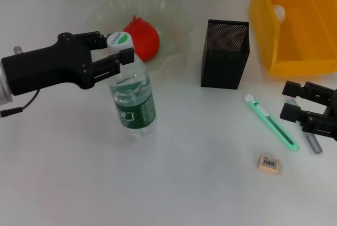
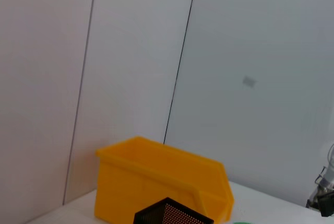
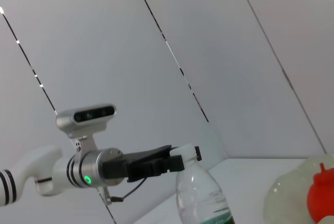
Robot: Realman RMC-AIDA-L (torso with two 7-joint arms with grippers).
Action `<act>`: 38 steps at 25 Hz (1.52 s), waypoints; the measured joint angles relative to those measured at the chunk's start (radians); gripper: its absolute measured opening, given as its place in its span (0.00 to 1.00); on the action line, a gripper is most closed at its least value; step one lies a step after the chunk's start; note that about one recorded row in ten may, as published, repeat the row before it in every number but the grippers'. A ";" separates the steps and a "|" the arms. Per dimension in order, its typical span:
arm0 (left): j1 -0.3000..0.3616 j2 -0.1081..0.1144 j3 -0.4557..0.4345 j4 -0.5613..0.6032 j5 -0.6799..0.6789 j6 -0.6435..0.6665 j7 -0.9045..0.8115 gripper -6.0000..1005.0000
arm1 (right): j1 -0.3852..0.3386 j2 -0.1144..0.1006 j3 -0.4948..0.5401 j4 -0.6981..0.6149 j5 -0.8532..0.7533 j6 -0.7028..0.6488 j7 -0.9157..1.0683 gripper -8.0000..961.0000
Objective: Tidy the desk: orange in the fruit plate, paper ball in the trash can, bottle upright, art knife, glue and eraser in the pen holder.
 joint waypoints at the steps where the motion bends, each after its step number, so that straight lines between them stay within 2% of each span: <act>1: -0.008 0.000 -0.024 -0.029 -0.001 0.021 0.038 0.46 | 0.003 0.000 0.000 0.007 0.000 0.002 0.000 0.78; 8: -0.062 0.005 -0.231 -0.300 -0.005 0.173 0.387 0.47 | 0.018 0.000 0.000 0.049 0.001 0.019 -0.011 0.78; 16: -0.058 0.006 -0.270 -0.411 -0.001 0.153 0.631 0.47 | 0.049 0.000 -0.009 0.080 0.001 0.054 -0.016 0.78; 22: -0.067 0.008 -0.271 -0.455 0.000 0.120 0.653 0.48 | 0.062 0.000 -0.012 0.085 0.001 0.063 -0.016 0.78; 26: -0.060 0.000 -0.290 -0.466 -0.004 0.107 0.640 0.48 | 0.067 0.000 -0.012 0.085 0.001 0.067 -0.016 0.78; 36: -0.064 0.002 -0.371 -0.510 -0.015 0.185 0.639 0.49 | 0.066 0.000 -0.012 0.084 0.000 0.067 -0.016 0.78; 38: -0.059 0.002 -0.401 -0.511 -0.035 0.224 0.633 0.58 | 0.066 0.000 -0.011 0.084 0.000 0.066 -0.016 0.78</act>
